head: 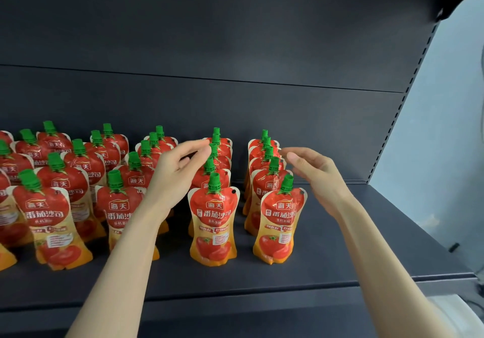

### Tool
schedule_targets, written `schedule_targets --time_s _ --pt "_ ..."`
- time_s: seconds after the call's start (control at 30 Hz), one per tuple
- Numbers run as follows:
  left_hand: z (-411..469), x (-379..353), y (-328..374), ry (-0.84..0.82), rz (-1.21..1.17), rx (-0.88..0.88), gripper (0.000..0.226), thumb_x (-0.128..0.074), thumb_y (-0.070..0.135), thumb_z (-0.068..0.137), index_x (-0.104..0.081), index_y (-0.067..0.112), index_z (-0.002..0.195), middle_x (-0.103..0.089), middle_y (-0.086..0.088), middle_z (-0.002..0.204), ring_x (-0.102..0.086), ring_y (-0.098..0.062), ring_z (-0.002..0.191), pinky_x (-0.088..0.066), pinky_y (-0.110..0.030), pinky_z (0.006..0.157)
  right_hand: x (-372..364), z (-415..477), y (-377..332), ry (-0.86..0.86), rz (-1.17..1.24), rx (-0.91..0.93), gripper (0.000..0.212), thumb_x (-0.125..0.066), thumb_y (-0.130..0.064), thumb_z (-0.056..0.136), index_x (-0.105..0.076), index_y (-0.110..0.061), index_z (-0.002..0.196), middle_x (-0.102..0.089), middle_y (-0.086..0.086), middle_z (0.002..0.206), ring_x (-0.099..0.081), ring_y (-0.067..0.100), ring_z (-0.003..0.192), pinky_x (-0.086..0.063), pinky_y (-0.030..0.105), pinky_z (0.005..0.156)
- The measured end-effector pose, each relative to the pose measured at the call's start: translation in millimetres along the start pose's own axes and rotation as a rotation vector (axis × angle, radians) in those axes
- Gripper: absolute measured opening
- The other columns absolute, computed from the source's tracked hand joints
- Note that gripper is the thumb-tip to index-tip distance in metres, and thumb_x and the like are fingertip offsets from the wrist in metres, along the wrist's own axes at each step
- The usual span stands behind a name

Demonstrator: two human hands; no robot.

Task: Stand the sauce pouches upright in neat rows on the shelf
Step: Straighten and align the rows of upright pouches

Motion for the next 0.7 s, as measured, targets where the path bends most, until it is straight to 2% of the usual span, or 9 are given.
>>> schedule_targets --time_s 0.07,0.1,0.17,0.3,0.37,0.43,0.6,0.7 --pt "-14.9 -0.8 2.9 0.027 -0.048 -0.022 0.025 -0.06 0.03 0.087 -0.06 0.034 0.111 -0.059 0.026 0.109 -0.051 0.018 0.106 -0.038 -0.014 0.095 -0.1 -14.0 -2.0 0.041 0.038 0.028 0.027 -0.055 -0.028 0.091 -0.064 -0.016 0.113 -0.067 -0.009 0.108 -0.063 -0.01 0.09 -0.048 0.005 0.067" --pt "-22.6 -2.2 1.7 0.035 -0.066 -0.022 0.029 -0.063 0.033 0.082 -0.058 0.036 0.11 -0.059 0.024 0.111 -0.051 0.014 0.109 -0.039 -0.015 0.095 -1.0 -21.7 -0.8 0.056 0.067 0.035 0.026 -0.057 -0.026 0.09 -0.064 -0.016 0.113 -0.068 -0.008 0.107 -0.063 -0.009 0.089 -0.048 0.006 0.065" --pt "-37.7 -7.1 -6.8 0.055 -0.074 0.002 0.044 -0.068 0.036 0.074 -0.053 0.036 0.116 -0.058 0.021 0.116 -0.052 0.008 0.111 -0.041 -0.014 0.091 -6.3 -37.0 3.4 0.066 0.129 0.029 0.028 -0.063 -0.022 0.086 -0.062 -0.019 0.114 -0.068 -0.009 0.107 -0.065 -0.003 0.091 -0.05 0.01 0.066" --pt "-60.0 -25.9 -32.9 0.077 -0.141 0.151 0.066 -0.078 0.025 0.071 -0.042 0.033 0.126 -0.054 0.02 0.114 -0.055 0.001 0.106 -0.046 -0.02 0.085 -24.5 -55.9 26.4 0.098 0.17 -0.039 0.048 -0.074 -0.017 0.077 -0.053 -0.023 0.121 -0.067 -0.006 0.109 -0.067 0.007 0.096 -0.054 0.022 0.073" --pt "-68.6 -35.3 -46.3 0.071 -0.18 0.215 0.066 -0.079 0.021 0.07 -0.041 0.03 0.124 -0.056 0.018 0.112 -0.057 -0.002 0.104 -0.049 -0.022 0.085 -34.2 -61.7 42.7 0.129 0.183 -0.109 0.057 -0.078 -0.016 0.074 -0.049 -0.022 0.122 -0.067 -0.003 0.109 -0.067 0.012 0.098 -0.054 0.025 0.076" --pt "-76.2 -41.1 -58.2 0.068 -0.18 0.234 0.062 -0.079 0.019 0.071 -0.043 0.029 0.121 -0.058 0.016 0.11 -0.057 -0.001 0.102 -0.048 -0.018 0.082 -43.0 -67.4 57.2 0.133 0.191 -0.144 0.062 -0.079 -0.017 0.072 -0.047 -0.022 0.125 -0.067 -0.003 0.111 -0.066 0.011 0.098 -0.055 0.022 0.074" --pt "-84.2 -40.8 -69.8 0.065 -0.15 0.249 0.049 -0.075 0.018 0.077 -0.049 0.028 0.118 -0.061 0.017 0.105 -0.057 0.002 0.097 -0.046 -0.01 0.073 -58.8 -75.2 72.9 0.141 0.178 -0.148 0.047 -0.076 -0.022 0.076 -0.054 -0.025 0.118 -0.068 -0.006 0.106 -0.066 0.009 0.096 -0.053 0.015 0.066" --pt "-82.5 -38.1 -73.1 0.072 -0.138 0.241 0.049 -0.074 0.019 0.078 -0.049 0.029 0.118 -0.06 0.018 0.107 -0.057 0.001 0.099 -0.046 -0.013 0.076 -64.0 -73.9 72.4 0.117 0.151 -0.148 0.042 -0.074 -0.024 0.078 -0.053 -0.028 0.114 -0.067 -0.011 0.104 -0.065 0.006 0.094 -0.052 0.013 0.064"
Point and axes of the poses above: each hand's wrist, its own z-axis towards the middle knuckle, its own x-axis out of the back of the hand, y = z × x, the point moved 2 cm from there along z, towards the middle knuckle
